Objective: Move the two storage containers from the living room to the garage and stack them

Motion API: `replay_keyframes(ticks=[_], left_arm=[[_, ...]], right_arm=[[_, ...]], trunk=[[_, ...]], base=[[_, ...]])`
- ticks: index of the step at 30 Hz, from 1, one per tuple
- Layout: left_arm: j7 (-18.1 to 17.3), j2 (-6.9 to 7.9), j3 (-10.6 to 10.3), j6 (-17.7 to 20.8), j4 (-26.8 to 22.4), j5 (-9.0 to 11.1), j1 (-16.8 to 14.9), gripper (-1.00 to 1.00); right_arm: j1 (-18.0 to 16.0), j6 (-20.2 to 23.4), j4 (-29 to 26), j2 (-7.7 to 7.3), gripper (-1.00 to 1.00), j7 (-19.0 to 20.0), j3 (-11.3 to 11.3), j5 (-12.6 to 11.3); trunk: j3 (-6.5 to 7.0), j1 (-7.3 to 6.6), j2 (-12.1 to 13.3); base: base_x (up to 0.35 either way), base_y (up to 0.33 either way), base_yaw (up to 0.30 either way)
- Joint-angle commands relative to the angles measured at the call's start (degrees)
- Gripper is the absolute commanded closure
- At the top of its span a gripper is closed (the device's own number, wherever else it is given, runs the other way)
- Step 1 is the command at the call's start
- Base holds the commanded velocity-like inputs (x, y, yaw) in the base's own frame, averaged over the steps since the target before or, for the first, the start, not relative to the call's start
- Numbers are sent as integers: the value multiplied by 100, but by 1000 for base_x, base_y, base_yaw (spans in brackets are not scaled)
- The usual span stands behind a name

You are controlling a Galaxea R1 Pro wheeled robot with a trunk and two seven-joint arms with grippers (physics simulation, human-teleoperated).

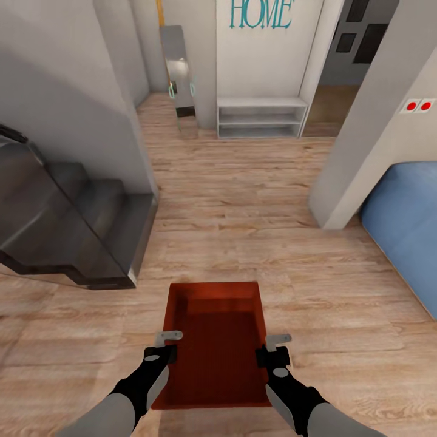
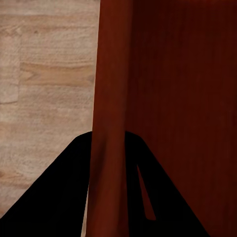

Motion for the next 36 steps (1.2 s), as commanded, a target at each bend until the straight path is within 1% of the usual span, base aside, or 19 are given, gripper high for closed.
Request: replay_keyframes(ticks=[1,10,19,36], left_arm=[[104,2,23,-7,-34,-144,0,100],[104,2,23,-7,-34,-144,0,100],[104,2,23,-7,-25,-137,0,100],[104,2,26,10,-25,-135,0,100]], right_arm=[[-8,-44,27,-4,100,-47,-74,-177],[-6,-44,27,-6,100,-53,-74,-180],[-7,-44,27,-6,100,-56,-74,-179],[-7,-44,27,-6,100,-54,-74,-175]], trunk=[[-8,6,-9],[-8,6,-9],[-20,6,-9],[-21,6,-9]], base=[[322,0,0],[322,0,-4],[322,0,-111],[322,0,-4]])
